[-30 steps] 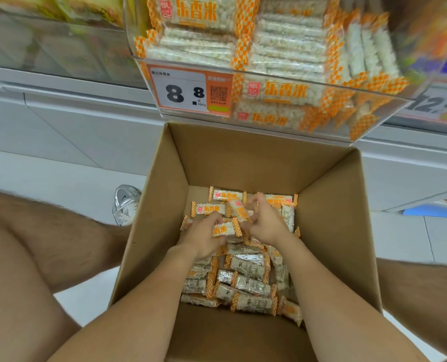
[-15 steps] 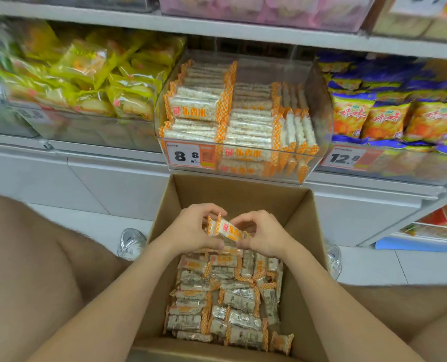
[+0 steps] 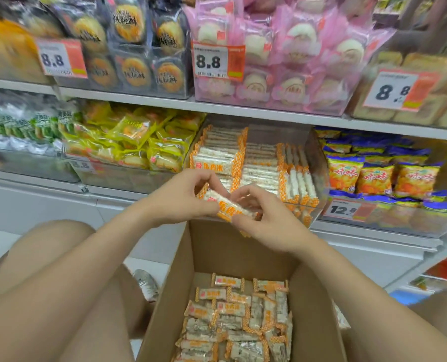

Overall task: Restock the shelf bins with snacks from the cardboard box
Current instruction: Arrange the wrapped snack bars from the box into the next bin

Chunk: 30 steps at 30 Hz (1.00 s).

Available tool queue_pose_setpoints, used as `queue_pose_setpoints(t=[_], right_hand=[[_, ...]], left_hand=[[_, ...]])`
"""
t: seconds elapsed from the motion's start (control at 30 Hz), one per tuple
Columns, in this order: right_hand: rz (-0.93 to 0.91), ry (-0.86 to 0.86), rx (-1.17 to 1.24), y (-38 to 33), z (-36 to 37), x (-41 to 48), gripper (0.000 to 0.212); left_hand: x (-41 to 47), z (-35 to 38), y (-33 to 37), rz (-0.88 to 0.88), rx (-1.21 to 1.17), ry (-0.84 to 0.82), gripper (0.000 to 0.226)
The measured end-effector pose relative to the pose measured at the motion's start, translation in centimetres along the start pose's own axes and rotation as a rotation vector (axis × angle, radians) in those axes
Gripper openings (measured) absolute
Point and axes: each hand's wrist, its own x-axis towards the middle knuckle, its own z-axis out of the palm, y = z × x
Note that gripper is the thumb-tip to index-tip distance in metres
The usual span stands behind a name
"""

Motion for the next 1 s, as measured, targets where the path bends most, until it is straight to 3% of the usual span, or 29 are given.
queue_pose_setpoints(t=[0.1, 0.2, 0.3, 0.43, 0.57, 0.7, 0.87, 1.0], right_hand=[[-0.036, 0.079, -0.186, -1.7, -1.3, 1.9, 0.030], [-0.107, 0.138, -0.436, -2.0, -2.0, 4.3, 0.035], [-0.108, 0.203, -0.594, -1.1, -1.7, 6.4, 0.042], [-0.117, 0.216, -0.612, -0.1, 0.3, 8.4, 0.044], [-0.137, 0.203, -0.680, 0.1, 2.4, 10.1, 0.042], [-0.075, 0.341, -0.725, 0.1, 3.4, 10.5, 0.036], [-0.139, 0.310, -0.752, 0.1, 3.8, 10.4, 0.031], [-0.166, 0.425, -0.927, 0.3, 3.7, 9.7, 0.028]], left_hand=[[0.3, -0.6, -0.9, 0.056, 0.030, 0.228, 0.039], [0.6, -0.1, -3.0, 0.040, 0.330, 0.498, 0.033], [0.9, 0.7, -4.3, 0.039, 0.626, 0.442, 0.036], [1.0, 2.1, -4.7, -0.042, 0.828, 0.304, 0.045], [1.4, 2.0, -4.4, -0.082, 0.839, 0.360, 0.038], [1.9, 2.3, -4.6, -0.054, 0.786, 0.415, 0.032], [2.0, 3.0, -4.8, 0.081, 0.853, 0.438, 0.053], [1.9, 3.3, -4.8, 0.103, 0.886, 0.400, 0.060]])
